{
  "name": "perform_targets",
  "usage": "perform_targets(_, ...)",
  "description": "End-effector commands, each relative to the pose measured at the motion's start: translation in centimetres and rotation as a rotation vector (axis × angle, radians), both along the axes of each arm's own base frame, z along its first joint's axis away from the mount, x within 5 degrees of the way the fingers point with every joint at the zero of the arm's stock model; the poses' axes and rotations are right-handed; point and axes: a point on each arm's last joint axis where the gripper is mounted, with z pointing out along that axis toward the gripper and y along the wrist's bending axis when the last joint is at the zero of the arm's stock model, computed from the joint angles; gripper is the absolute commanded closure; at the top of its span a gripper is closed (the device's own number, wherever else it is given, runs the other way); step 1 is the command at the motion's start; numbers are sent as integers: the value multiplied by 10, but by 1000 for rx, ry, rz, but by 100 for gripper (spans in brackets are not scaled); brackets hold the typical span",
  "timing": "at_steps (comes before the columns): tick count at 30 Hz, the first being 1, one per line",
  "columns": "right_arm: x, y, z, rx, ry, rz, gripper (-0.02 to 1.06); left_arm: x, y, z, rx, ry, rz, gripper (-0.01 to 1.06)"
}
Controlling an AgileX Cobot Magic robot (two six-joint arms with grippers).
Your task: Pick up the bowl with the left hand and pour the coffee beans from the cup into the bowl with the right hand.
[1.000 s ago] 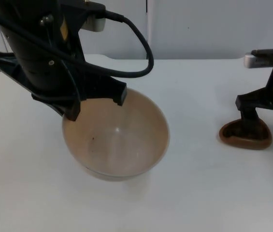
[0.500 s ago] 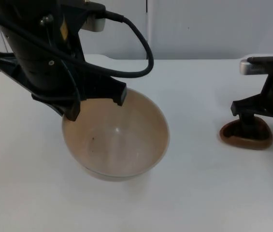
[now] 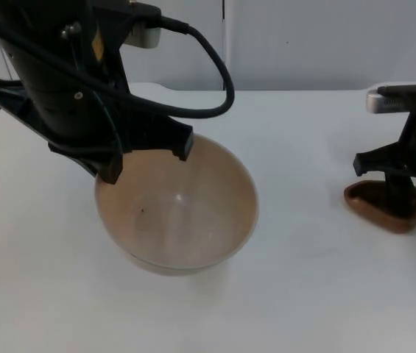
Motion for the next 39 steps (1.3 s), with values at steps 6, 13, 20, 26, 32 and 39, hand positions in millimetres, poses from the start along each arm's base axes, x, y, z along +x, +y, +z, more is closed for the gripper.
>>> perform_targets(6,-6,-1,-6,-9,64,-20,71,-1,-3,4,-28,-13,6,105)
perform_targets(13,-11,-3,-7,-19,117,-81,53,-1,-2,4,-27,-14,5,105)
perform_targets(20,-11,2,-7,34,117,-117,48,-1,-2,4,-27,-14,5,105)
perform_targets(26,-12,3,-7,43,127,-129,48,0,-3,4,-27,-17,3,105)
perform_targets(32,-9,4,-7,54,101,-128,48,0,-3,5,-31,-22,2,105)
perform_targets(39,-5,5,-6,66,54,-110,54,0,-3,5,-31,-22,2,105)
